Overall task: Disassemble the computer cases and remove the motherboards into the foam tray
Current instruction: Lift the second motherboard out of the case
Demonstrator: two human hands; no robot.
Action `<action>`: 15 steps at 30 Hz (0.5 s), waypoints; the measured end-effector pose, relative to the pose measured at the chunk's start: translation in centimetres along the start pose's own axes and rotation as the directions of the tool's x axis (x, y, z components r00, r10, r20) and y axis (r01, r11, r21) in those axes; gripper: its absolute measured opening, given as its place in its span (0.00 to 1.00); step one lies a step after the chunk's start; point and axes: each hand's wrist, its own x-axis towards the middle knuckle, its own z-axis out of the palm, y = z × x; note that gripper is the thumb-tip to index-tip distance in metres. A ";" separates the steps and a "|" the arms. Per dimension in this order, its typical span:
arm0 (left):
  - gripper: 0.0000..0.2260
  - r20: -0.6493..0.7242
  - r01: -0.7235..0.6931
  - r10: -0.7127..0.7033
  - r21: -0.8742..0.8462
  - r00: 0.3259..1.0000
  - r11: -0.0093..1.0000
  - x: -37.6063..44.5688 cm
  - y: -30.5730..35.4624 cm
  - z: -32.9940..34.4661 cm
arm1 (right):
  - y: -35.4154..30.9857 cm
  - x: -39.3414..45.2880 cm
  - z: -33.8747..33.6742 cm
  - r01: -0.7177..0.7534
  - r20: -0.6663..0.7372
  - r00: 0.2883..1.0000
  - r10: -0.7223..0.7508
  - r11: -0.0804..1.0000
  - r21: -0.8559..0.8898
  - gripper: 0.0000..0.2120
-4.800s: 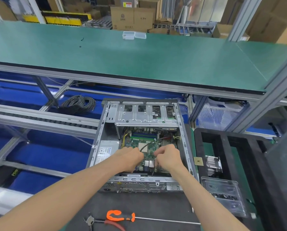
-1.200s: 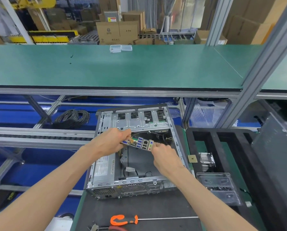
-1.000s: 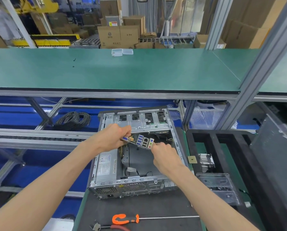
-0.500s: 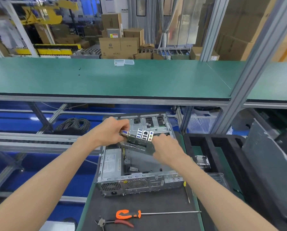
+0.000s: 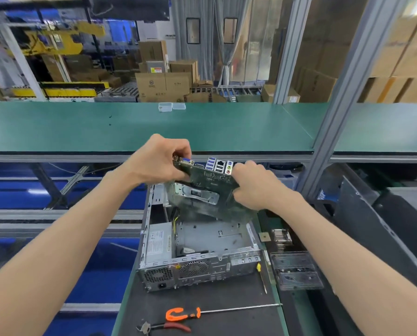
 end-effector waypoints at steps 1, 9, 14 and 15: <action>0.12 -0.014 -0.017 0.017 0.000 1.000 1.000 0.4 0.6 -0.2 | 0.3 -0.3 -0.6 -0.006 -0.013 1.000 0.006 1.000 -0.003 0.15; 0.12 0.001 -0.123 0.124 -0.043 0.992 0.991 1.5 3.1 0.9 | 2.4 -3.5 -1.7 -0.044 -0.093 0.995 0.034 0.993 -0.114 0.15; 0.12 -0.049 -0.159 0.155 -0.070 0.987 0.985 1.7 3.9 4.1 | 4.5 -5.5 0.0 -0.100 -0.122 0.989 0.080 0.981 -0.166 0.11; 0.13 -0.049 -0.154 0.151 -0.078 0.987 0.985 1.9 4.0 4.8 | 5.0 -5.9 0.3 -0.112 -0.127 0.988 0.090 0.977 -0.180 0.09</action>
